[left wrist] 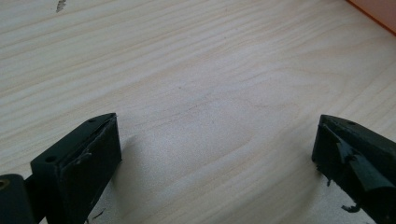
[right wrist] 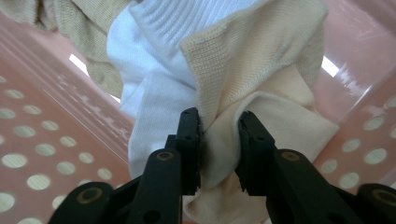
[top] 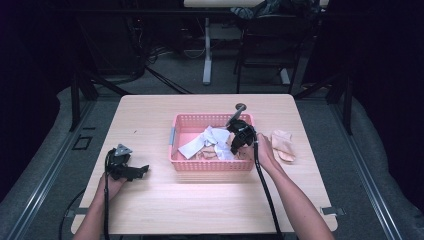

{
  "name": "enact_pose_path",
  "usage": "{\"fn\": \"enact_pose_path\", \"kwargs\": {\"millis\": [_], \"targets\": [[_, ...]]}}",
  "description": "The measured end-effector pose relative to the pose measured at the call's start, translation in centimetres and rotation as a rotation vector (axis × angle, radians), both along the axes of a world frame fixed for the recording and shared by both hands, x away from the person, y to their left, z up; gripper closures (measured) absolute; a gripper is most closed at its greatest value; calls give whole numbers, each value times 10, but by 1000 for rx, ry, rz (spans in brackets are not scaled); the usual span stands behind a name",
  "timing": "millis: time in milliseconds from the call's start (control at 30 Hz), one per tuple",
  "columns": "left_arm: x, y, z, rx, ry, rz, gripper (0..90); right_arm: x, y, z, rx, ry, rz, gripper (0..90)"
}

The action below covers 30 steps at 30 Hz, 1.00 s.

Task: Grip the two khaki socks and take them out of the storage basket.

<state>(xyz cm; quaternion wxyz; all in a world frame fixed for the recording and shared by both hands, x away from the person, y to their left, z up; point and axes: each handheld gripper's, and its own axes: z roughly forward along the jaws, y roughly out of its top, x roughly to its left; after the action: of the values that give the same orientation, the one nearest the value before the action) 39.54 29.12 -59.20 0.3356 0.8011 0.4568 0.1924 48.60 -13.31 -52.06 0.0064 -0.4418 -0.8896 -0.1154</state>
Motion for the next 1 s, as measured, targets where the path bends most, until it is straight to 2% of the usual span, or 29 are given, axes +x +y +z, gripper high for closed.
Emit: {"fn": "enact_pose_path", "kwargs": {"millis": [100, 200, 267, 367, 400, 467, 500, 767, 800, 900, 1000], "targets": [[0, 0, 0, 0, 0, 0, 12, -1, -2, 5, 15, -5, 11, 799], [0, 0, 0, 1, 0, -1, 12, -2, -3, 8, 39, -31, 8, 808], [0, 0, 0, 0, 0, 0, 12, -2, -3, 14, 45, -26, 15, 810], [0, 0, 0, 0, 0, 0, 11, -2, -4, 21, 59, -54, 22, 811], [0, 0, 0, 0, 0, 0, 12, -3, -3, 22, 76, -66, 8, 811], [0, 0, 0, 0, 0, 0, 12, -3, -5, 29, 73, -76, 27, 811], [0, 0, 0, 0, 0, 0, 12, -4, -5, 34, 99, -87, 25, 811], [0, 0, 0, 0, 0, 1, 12, -5, -10, 51, 138, -144, 30, 811], [0, 0, 0, 0, -1, 0, 12, -5, -10, 56, 136, -170, 39, 811], [0, 0, 0, 1, 0, 0, 12, -4, -10, 60, 155, -172, 46, 810], [1, 0, 0, 3, 2, -7, 10, -4, -11, 66, 166, -197, 58, 810]]}}
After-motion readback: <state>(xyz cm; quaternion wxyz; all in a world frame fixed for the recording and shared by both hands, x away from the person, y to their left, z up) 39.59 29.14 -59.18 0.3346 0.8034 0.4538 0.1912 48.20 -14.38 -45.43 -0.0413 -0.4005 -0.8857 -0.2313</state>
